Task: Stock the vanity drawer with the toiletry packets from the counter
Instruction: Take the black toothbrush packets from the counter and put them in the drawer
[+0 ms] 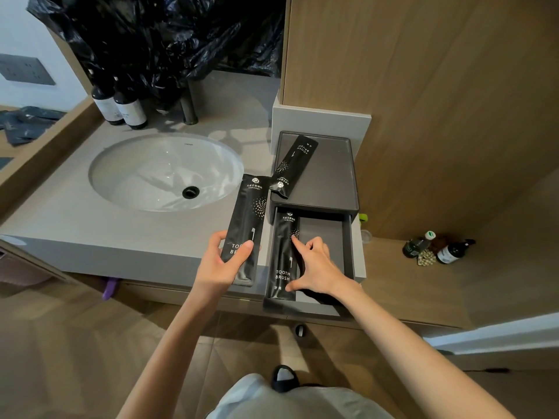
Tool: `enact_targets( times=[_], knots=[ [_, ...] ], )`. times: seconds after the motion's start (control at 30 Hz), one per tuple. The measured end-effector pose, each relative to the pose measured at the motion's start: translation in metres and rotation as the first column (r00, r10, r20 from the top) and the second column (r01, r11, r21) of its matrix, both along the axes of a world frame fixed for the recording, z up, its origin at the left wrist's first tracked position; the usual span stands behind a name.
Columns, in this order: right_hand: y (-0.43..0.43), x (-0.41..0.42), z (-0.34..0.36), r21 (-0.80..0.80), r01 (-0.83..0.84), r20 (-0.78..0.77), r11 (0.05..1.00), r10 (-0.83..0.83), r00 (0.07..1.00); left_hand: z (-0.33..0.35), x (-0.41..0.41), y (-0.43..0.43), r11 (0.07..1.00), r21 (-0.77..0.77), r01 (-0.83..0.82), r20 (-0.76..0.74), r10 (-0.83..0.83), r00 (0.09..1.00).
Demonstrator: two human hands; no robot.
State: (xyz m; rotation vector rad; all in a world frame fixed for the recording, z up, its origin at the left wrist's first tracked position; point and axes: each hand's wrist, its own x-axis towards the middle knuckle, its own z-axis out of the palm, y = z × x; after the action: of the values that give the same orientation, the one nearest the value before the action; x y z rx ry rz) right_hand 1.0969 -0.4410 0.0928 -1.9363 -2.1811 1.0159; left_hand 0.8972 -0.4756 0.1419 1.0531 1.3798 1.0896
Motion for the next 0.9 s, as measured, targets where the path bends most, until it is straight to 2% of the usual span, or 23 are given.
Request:
enact_targets(
  times=[0.1, 0.17, 0.2, 0.27, 0.33, 0.5, 0.6, 0.67, 0.8, 0.9],
  knots=[
    [-0.003, 0.003, 0.006, 0.06, 0.035, -0.056, 0.998, -0.032, 0.998, -0.003, 0.001, -0.001, 0.999, -0.001, 0.032, 0.005, -0.032, 0.999],
    [-0.005, 0.004, 0.015, 0.105, 0.195, -0.255, 0.975, -0.163, 0.953, -0.005, 0.003, -0.003, 0.999, -0.008, 0.049, 0.011, -0.049, 0.999],
    [-0.006, 0.003, 0.022, 0.079, 0.295, -0.389, 0.952, -0.243, 0.888, -0.005, 0.004, -0.003, 0.998, -0.014, 0.063, 0.014, -0.063, 0.998],
    [-0.009, 0.002, 0.036, -0.084, 0.409, -0.629, 0.909, -0.366, 0.686, -0.007, 0.008, -0.005, 0.994, -0.025, 0.105, 0.028, -0.105, 0.994],
    [-0.011, 0.003, 0.046, -0.204, 0.42, -0.737, 0.884, -0.421, 0.528, -0.007, 0.015, -0.007, 0.986, -0.052, 0.157, 0.046, -0.155, 0.987],
    [-0.019, 0.009, 0.056, -0.309, 0.483, -0.786, 0.819, -0.506, 0.355, -0.011, 0.036, -0.01, 0.933, -0.134, 0.334, 0.073, -0.327, 0.942],
    [-0.024, 0.02, 0.051, -0.369, 0.499, -0.747, 0.785, -0.569, 0.343, -0.012, 0.046, -0.013, 0.901, -0.169, 0.4, 0.042, -0.398, 0.916],
    [-0.026, 0.027, 0.047, -0.428, 0.469, -0.709, 0.773, -0.609, 0.356, -0.012, 0.049, -0.013, 0.88, -0.208, 0.427, -0.051, -0.446, 0.894],
    [-0.027, 0.032, 0.036, -0.516, 0.434, -0.639, 0.738, -0.67, 0.378, -0.021, 0.054, -0.006, 0.876, -0.255, 0.409, -0.22, -0.465, 0.858],
    [-0.023, 0.029, 0.029, -0.553, 0.437, -0.612, 0.71, -0.702, 0.365, -0.029, 0.056, 0.006, 0.882, -0.261, 0.393, -0.271, -0.457, 0.847]
  ],
)
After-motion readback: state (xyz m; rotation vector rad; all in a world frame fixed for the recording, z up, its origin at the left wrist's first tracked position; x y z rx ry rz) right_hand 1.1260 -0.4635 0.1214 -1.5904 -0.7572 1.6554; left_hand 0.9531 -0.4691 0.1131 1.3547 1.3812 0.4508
